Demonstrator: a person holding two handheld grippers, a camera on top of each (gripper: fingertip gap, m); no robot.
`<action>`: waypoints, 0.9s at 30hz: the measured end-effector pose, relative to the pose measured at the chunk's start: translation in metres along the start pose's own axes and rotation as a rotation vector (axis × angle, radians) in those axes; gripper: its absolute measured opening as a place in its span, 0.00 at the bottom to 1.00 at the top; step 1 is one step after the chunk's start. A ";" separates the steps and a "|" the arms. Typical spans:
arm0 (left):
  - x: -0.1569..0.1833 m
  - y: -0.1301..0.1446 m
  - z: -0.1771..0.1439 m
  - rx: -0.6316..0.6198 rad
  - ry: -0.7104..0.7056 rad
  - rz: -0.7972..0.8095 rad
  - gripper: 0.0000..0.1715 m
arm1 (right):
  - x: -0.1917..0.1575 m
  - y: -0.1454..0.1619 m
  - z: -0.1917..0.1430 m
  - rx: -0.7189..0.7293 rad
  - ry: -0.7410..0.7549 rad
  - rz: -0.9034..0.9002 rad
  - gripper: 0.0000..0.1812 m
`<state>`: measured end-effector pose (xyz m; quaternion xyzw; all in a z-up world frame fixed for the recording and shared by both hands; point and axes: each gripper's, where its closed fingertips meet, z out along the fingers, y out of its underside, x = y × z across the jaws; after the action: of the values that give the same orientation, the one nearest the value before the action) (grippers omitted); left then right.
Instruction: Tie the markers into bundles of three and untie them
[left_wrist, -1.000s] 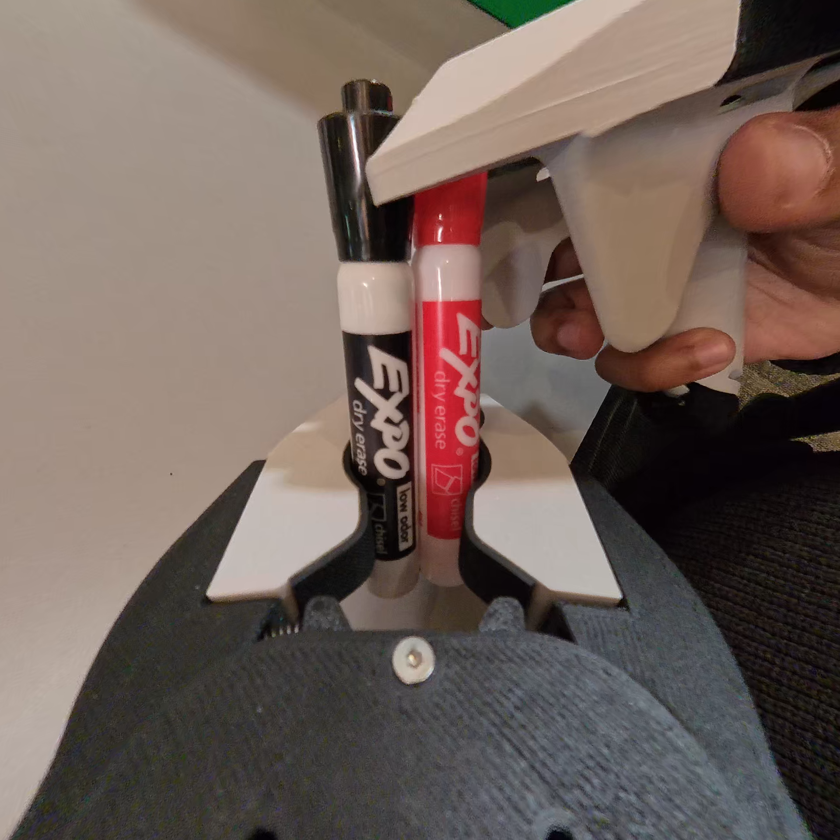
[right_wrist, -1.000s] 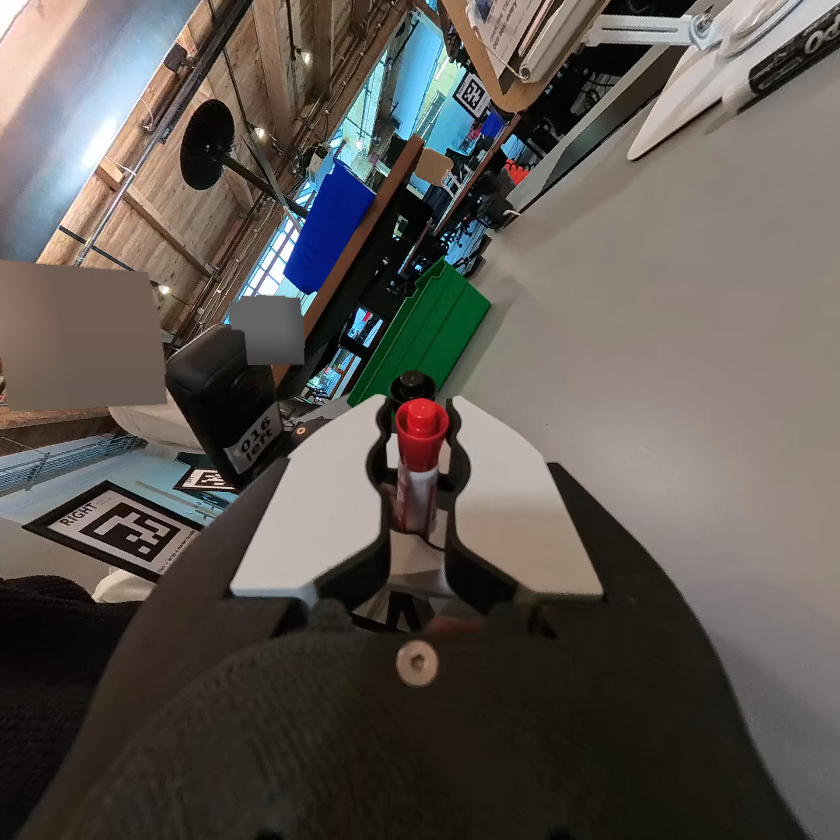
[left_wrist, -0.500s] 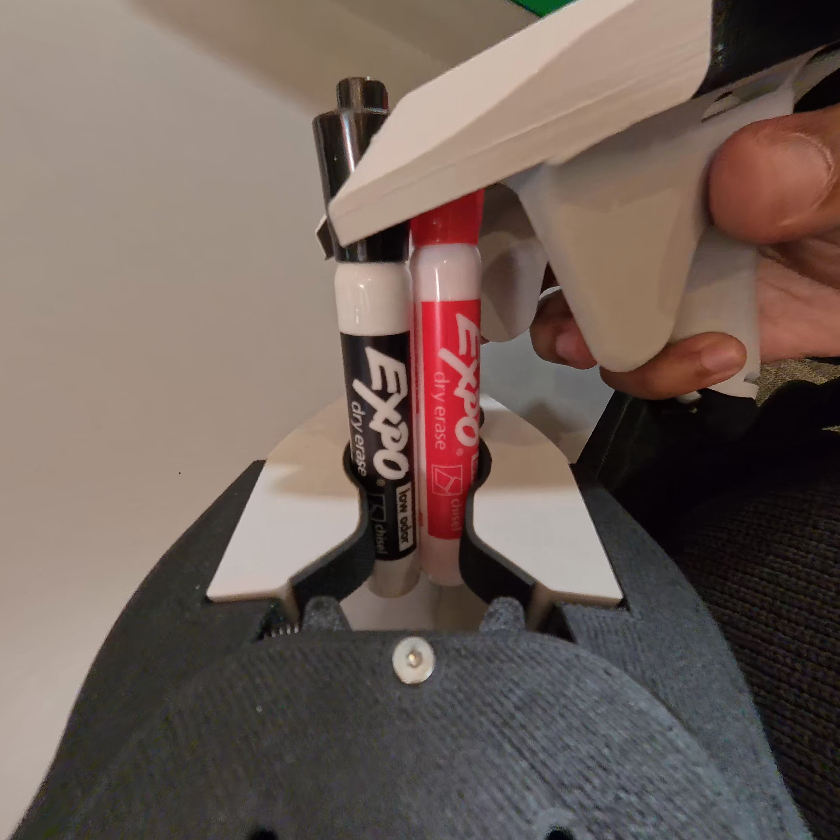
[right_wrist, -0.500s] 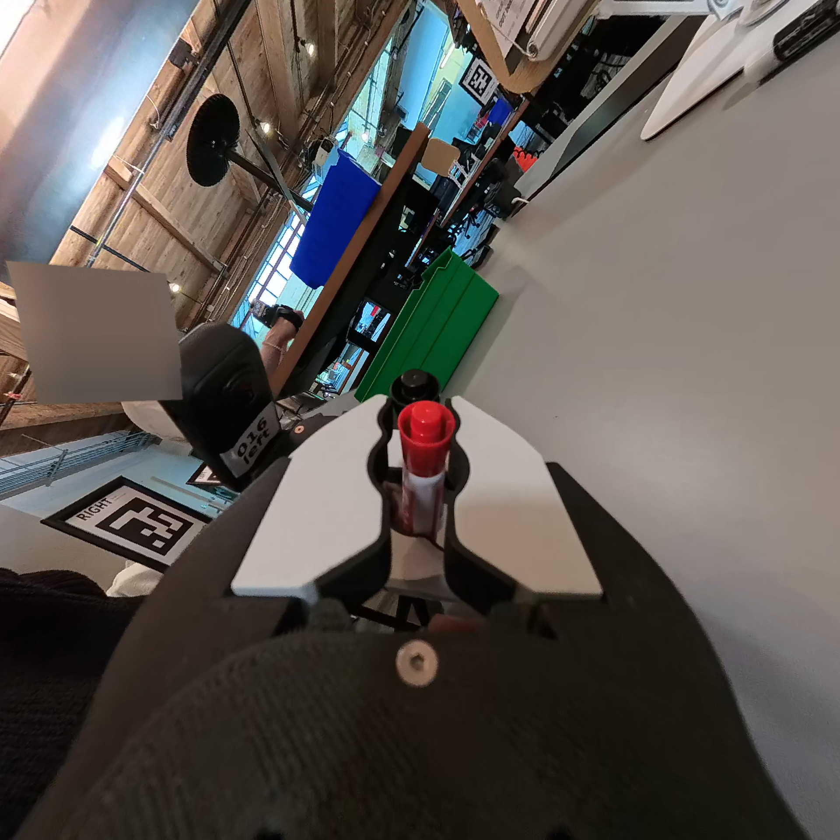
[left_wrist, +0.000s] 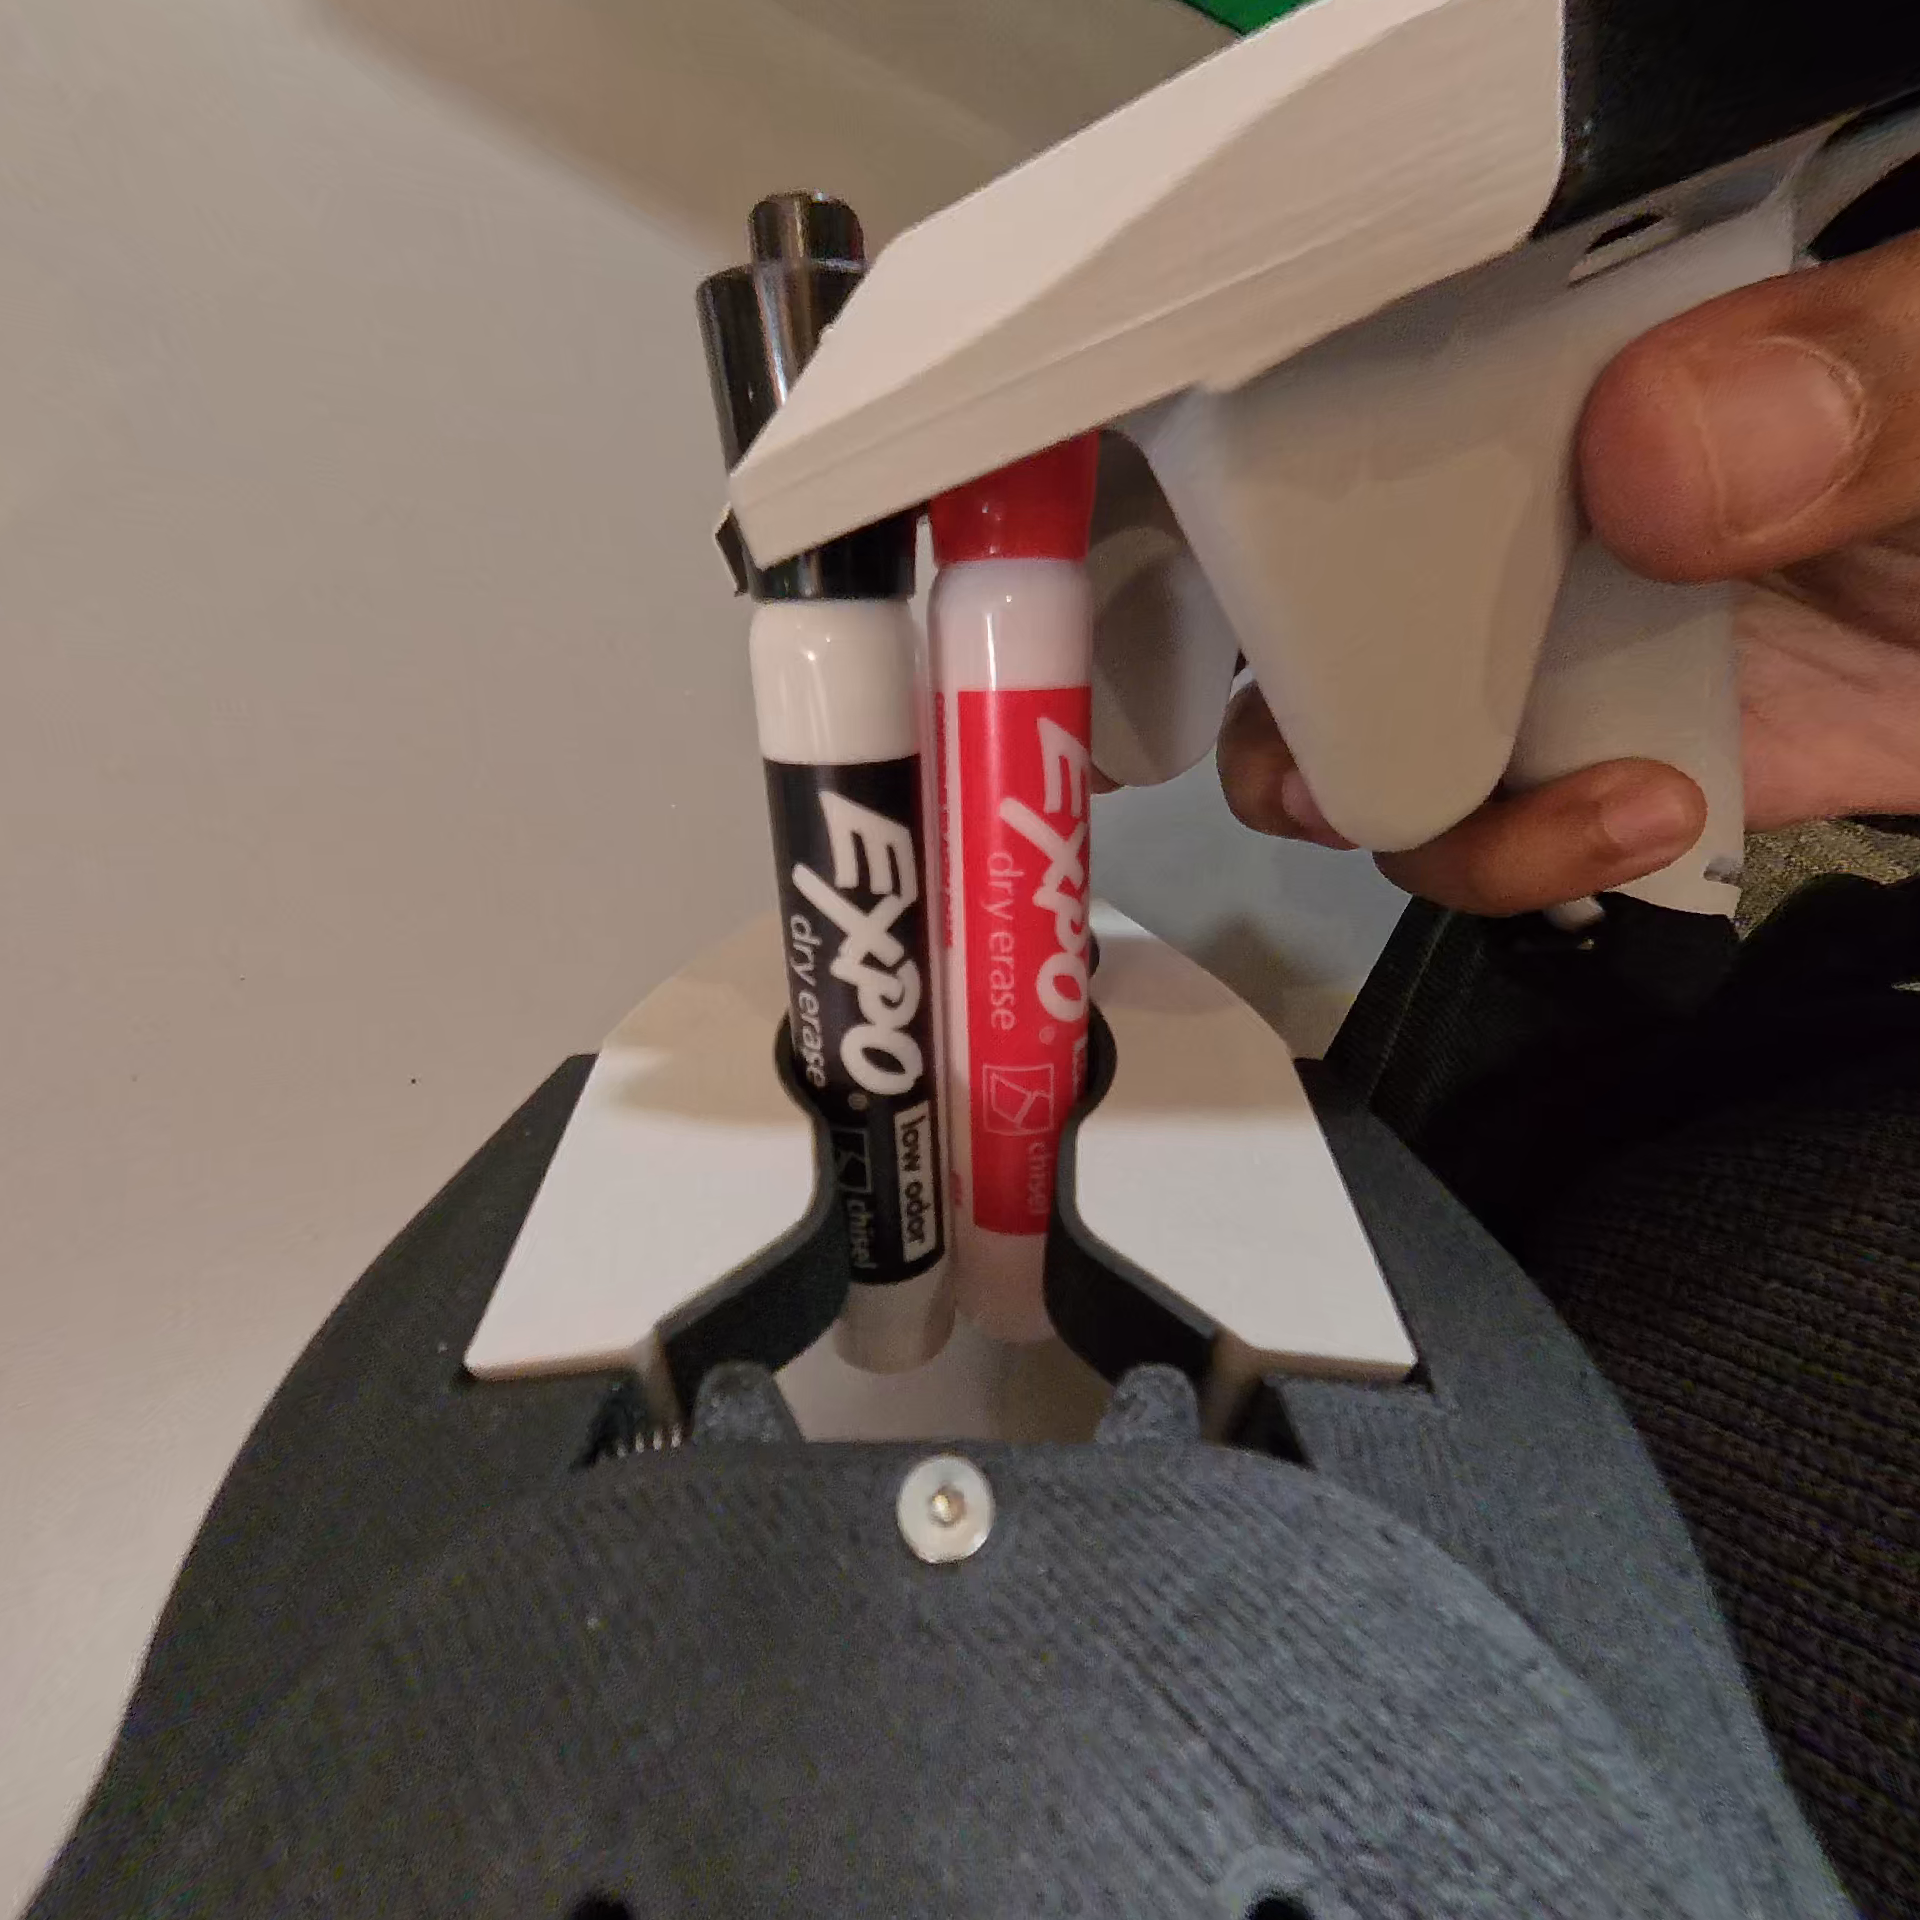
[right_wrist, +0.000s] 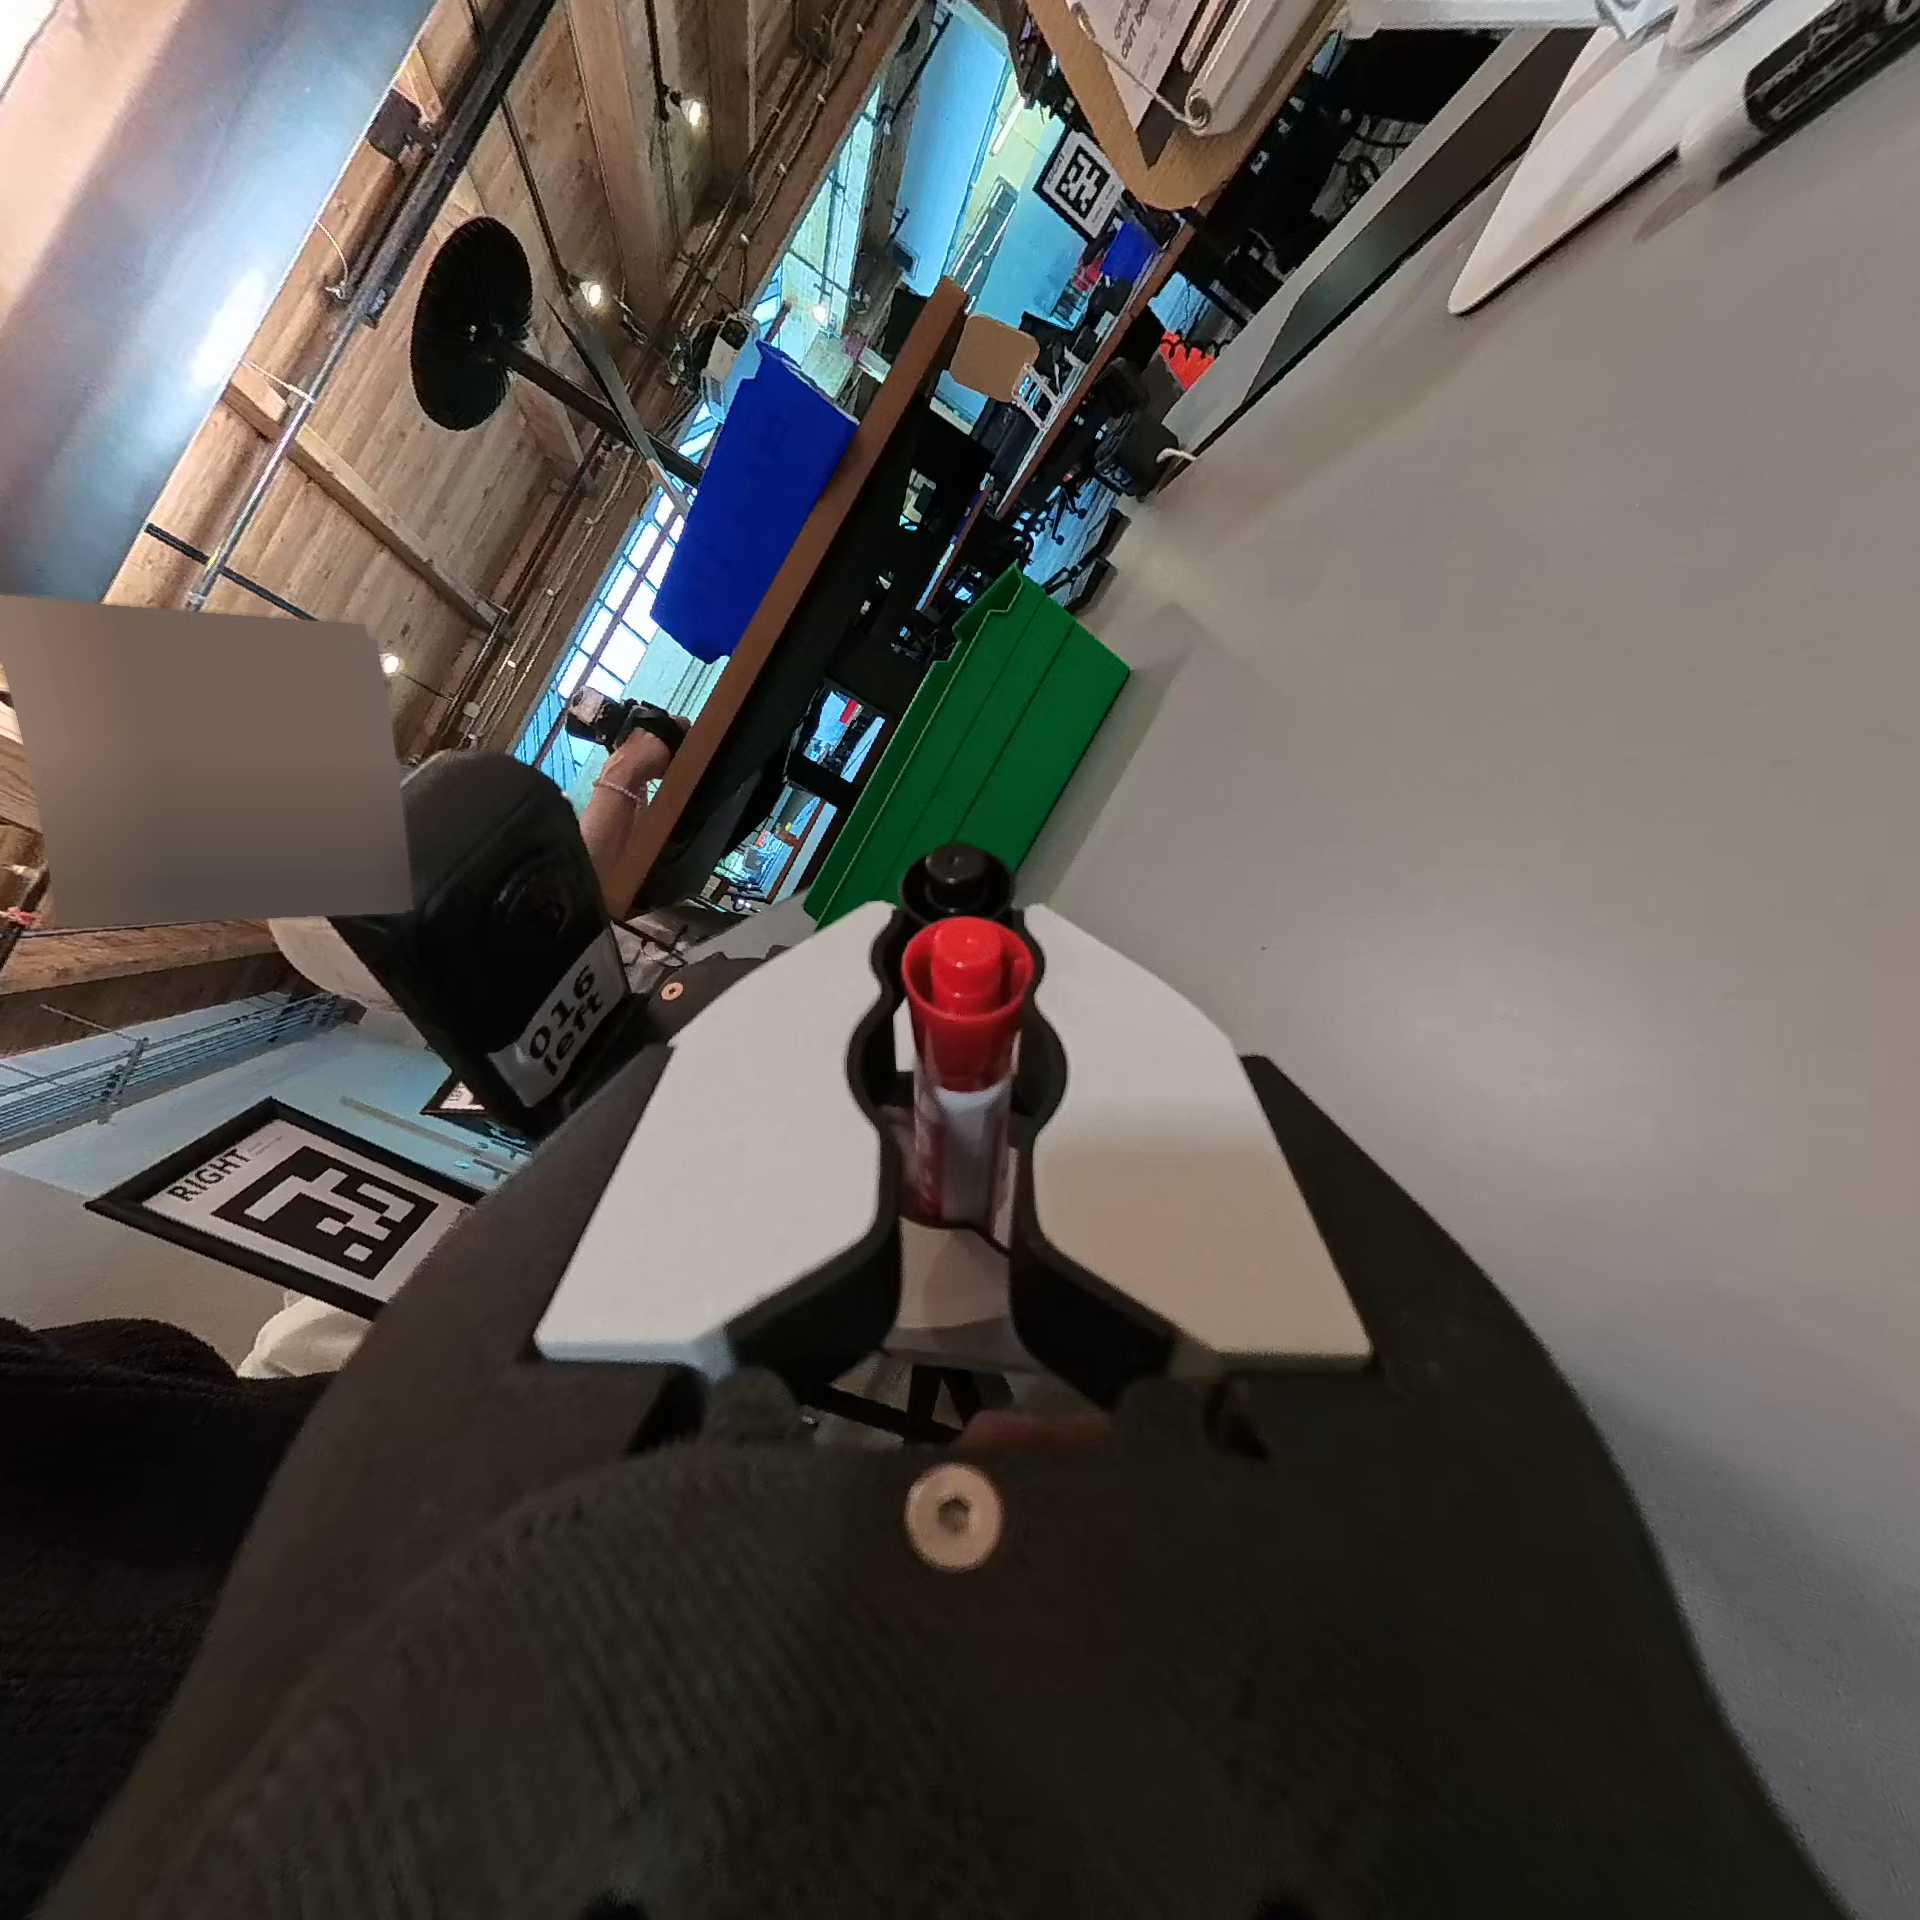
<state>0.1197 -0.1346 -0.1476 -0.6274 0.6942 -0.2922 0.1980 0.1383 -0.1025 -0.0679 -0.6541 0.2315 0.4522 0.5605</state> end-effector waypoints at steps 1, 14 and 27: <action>0.000 0.000 0.000 -0.001 -0.002 0.002 0.25 | 0.000 0.000 0.000 0.001 -0.001 0.001 0.10; -0.005 0.001 0.001 -0.003 -0.052 0.039 0.25 | 0.005 0.001 -0.001 0.024 0.049 0.050 0.10; -0.009 0.002 0.001 -0.013 -0.042 0.018 0.25 | 0.001 0.000 -0.002 0.027 0.018 0.038 0.16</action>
<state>0.1197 -0.1259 -0.1508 -0.6284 0.6973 -0.2726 0.2110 0.1393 -0.1043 -0.0694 -0.6461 0.2549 0.4536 0.5583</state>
